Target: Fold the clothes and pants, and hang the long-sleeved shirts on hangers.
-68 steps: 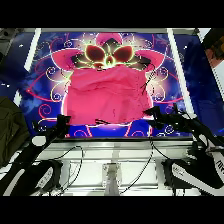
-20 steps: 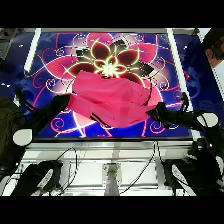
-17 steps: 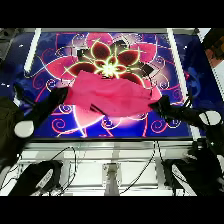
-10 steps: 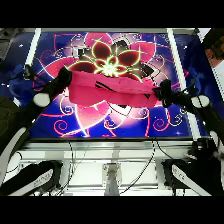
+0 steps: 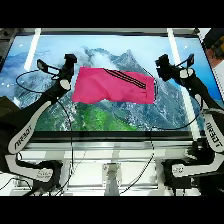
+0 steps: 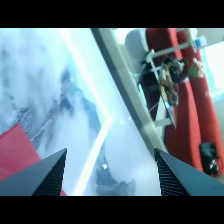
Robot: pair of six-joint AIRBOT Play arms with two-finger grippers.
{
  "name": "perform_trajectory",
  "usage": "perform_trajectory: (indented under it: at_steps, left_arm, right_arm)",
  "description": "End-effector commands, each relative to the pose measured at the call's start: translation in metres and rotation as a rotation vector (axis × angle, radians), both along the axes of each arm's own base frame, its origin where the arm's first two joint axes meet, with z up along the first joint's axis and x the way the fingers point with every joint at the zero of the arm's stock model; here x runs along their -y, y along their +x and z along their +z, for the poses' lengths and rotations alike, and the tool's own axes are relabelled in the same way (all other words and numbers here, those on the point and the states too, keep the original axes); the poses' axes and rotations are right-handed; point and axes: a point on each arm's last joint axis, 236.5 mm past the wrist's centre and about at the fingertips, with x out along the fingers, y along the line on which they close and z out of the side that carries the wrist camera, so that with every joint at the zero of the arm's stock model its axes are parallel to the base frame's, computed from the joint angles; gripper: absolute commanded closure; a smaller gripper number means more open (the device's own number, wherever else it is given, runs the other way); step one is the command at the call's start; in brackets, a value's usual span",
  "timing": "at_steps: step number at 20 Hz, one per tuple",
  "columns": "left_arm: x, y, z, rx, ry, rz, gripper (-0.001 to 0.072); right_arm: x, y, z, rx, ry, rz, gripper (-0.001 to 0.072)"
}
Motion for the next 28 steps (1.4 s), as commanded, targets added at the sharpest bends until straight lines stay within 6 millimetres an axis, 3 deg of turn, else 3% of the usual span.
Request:
perform_trajectory:
  at_steps: [1, 3, 5, 7, 9, 10, 13, 15, 17, 20, 23, 28]
  left_arm:
    - [0.018, 0.01, 0.038, 0.135, 0.246, -0.12, 0.0089]
    - [0.031, -0.005, 0.054, 0.092, 0.331, -0.214, 0.0089]
    - [0.041, -0.036, 0.052, -0.059, 0.426, -0.333, 0.0089]
    - [0.05, -0.077, 0.048, -0.203, 0.525, -0.45, 0.0089]
    - [0.068, -0.116, 0.051, -0.266, 0.623, -0.582, 0.009]
    - [0.08, -0.133, 0.055, -0.274, 0.633, -0.641, 0.0089]
    - [0.121, -0.169, 0.063, -0.254, 0.628, -0.797, 0.0089]
    - [0.139, -0.181, 0.06, -0.252, 0.633, -0.851, 0.009]
    - [0.15, -0.189, 0.054, -0.261, 0.638, -0.885, 0.0089]
    - [0.161, -0.197, 0.05, -0.266, 0.645, -0.919, 0.0089]
    - [0.167, -0.2, 0.049, -0.265, 0.646, -0.932, 0.009]
    - [0.172, -0.203, 0.046, -0.268, 0.645, -0.947, 0.0089]
  right_arm:
    - [0.021, 0.002, -0.001, -0.043, -0.135, 0.119, 0.0303]
    - [0.047, -0.027, -0.01, -0.152, -0.175, 0.254, 0.0307]
    - [0.062, -0.074, -0.021, -0.247, -0.178, 0.476, 0.0309]
    - [0.057, -0.114, -0.026, -0.298, -0.005, 0.637, 0.0309]
    - [0.044, -0.135, -0.031, -0.303, 0.185, 0.751, 0.0298]
    - [0.042, -0.139, -0.043, -0.334, 0.22, 0.765, 0.0226]
    - [0.036, -0.138, -0.083, -0.412, 0.246, 0.769, 0.0127]
    - [0.031, -0.138, -0.106, -0.466, 0.245, 0.762, 0.0054]
    - [0.033, -0.134, -0.127, -0.512, 0.201, 0.727, 0.0035]
    - [0.036, -0.132, -0.136, -0.532, 0.16, 0.71, 0.0028]
    - [0.029, -0.143, -0.144, -0.58, 0.207, 0.733, 0.0029]
    - [-0.011, -0.142, -0.149, -0.571, 0.29, 0.798, 0.0028]
